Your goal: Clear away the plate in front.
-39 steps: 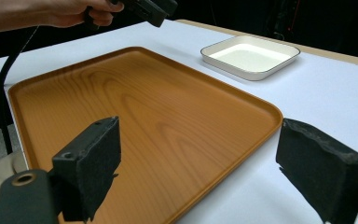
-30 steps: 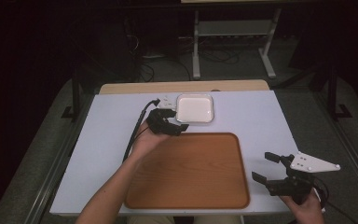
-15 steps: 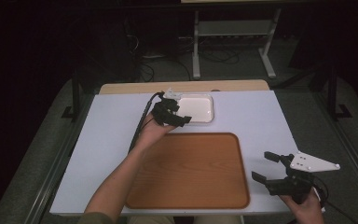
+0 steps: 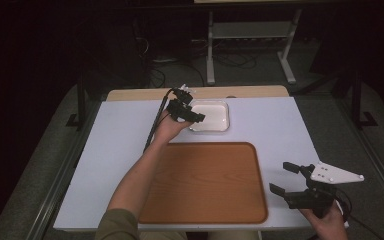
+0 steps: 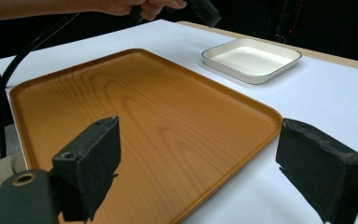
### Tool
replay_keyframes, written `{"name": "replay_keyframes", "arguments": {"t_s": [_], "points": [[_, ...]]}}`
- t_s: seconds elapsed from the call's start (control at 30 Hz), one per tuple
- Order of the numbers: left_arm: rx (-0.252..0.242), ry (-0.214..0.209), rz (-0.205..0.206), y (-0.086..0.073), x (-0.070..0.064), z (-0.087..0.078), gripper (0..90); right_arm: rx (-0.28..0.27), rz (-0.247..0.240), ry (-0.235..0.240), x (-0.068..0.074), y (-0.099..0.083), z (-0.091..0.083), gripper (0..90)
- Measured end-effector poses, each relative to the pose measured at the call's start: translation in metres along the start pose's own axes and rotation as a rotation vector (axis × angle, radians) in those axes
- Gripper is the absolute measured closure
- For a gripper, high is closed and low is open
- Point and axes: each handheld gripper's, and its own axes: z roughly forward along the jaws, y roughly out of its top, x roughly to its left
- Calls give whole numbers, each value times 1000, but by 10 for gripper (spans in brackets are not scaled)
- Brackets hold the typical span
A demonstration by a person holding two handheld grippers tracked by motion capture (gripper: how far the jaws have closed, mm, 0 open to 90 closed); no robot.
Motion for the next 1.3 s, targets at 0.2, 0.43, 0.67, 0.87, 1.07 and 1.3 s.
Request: {"name": "replay_keyframes", "arguments": {"t_s": [0.2, 0.43, 0.67, 0.87, 1.07, 1.3], "points": [[21, 7, -44, 14, 10, 8, 308, -1, 5, 0, -1, 0, 0, 132], [54, 12, -135, 12, 26, 27, 320, 3, 12, -2, -3, 0, 1, 131], [84, 38, -210, 0, 39, 46, 342, 6, 13, -1, -3, -1, 1, 131], [84, 63, -247, -4, 42, 54, 380, 4, 15, -5, -4, -1, 1, 132], [99, 77, -266, -8, 43, 58, 433, 3, 17, -7, -4, -1, -1, 132], [108, 104, -271, -16, 46, 60, 509, 4, 22, 1, -4, -1, -1, 132]]}}
